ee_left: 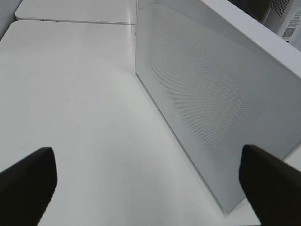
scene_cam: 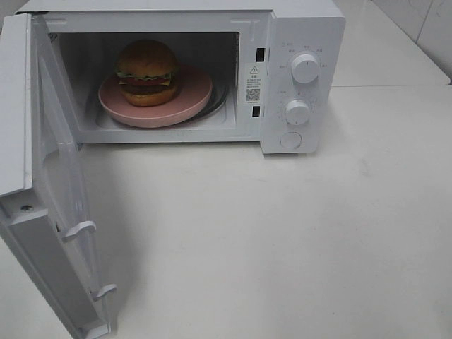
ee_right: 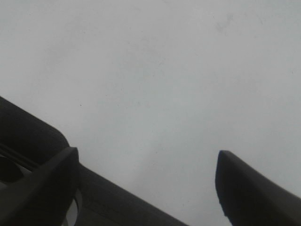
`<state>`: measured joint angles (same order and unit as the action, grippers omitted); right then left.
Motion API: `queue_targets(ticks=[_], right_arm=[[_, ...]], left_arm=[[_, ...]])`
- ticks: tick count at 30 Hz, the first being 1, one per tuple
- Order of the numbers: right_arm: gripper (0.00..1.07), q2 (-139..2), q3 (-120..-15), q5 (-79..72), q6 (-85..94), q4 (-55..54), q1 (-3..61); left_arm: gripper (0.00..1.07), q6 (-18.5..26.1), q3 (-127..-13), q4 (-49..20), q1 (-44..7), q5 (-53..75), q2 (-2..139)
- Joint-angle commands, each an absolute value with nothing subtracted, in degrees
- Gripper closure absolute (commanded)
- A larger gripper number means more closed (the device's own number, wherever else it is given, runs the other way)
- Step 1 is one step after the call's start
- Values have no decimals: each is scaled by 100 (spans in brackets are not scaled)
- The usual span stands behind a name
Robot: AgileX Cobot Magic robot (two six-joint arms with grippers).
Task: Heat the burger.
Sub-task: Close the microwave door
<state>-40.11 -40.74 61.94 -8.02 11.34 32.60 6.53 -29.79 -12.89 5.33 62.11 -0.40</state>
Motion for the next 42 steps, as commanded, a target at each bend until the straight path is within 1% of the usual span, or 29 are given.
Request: queue_targets(ticks=[1, 3, 4, 5, 6, 7, 8, 9, 10, 12, 13, 14, 19, 25, 29, 31, 32, 34, 42], right_arm=[[31, -3856, -3959, 6280, -802, 1054, 3014], [31, -3266, -3718, 6360, -676, 882, 2372], [31, -3266, -3718, 6360, -676, 882, 2372], [31, -3146, -3678, 6383, -653, 842, 2240], [31, -2836, -3587, 6417, -596, 762, 1914], [31, -2836, -3587, 6417, -596, 762, 1914], [31, -2716, -3547, 6417, -567, 722, 1782], [31, -2395, -3443, 6423, -510, 659, 1501], [31, -2395, -3443, 6423, -510, 659, 1501], [31, -1942, -3272, 6429, -395, 653, 1152], [31, -1942, -3272, 6429, -395, 653, 1152], [31, -1673, -3151, 6429, -350, 653, 974], [31, -1083, -3088, 6245, -355, 613, 739], [31, -464, -3019, 5735, -350, 395, 739], [31, -172, -2853, 5701, -350, 350, 739], [31, 74, -2853, 5701, -327, 355, 561], [31, 74, -2853, 5701, -327, 355, 561], [31, 178, -2853, 5701, -292, 355, 350], [31, 178, -2853, 5701, -269, 332, 355]], left_arm=[[9, 636, -2968, -1318, 516, 6142, -132], [9, 636, -2968, -1318, 516, 6142, -132], [9, 636, -2968, -1318, 516, 6142, -132], [9, 636, -2968, -1318, 516, 6142, -132], [9, 636, -2968, -1318, 516, 6142, -132], [9, 636, -2968, -1318, 516, 6142, -132], [9, 636, -2968, -1318, 516, 6142, -132], [9, 636, -2968, -1318, 516, 6142, -132], [9, 636, -2968, -1318, 516, 6142, -132], [9, 636, -2968, -1318, 516, 6142, -132], [9, 636, -2968, -1318, 516, 6142, -132], [9, 636, -2968, -1318, 516, 6142, -132], [9, 636, -2968, -1318, 516, 6142, -132], [9, 636, -2968, -1318, 516, 6142, -132], [9, 636, -2968, -1318, 516, 6142, -132], [9, 636, -2968, -1318, 516, 6142, -132], [9, 636, -2968, -1318, 516, 6142, -132], [9, 636, -2968, -1318, 516, 6142, -132], [9, 630, -2968, -1318, 521, 6142, -126]])
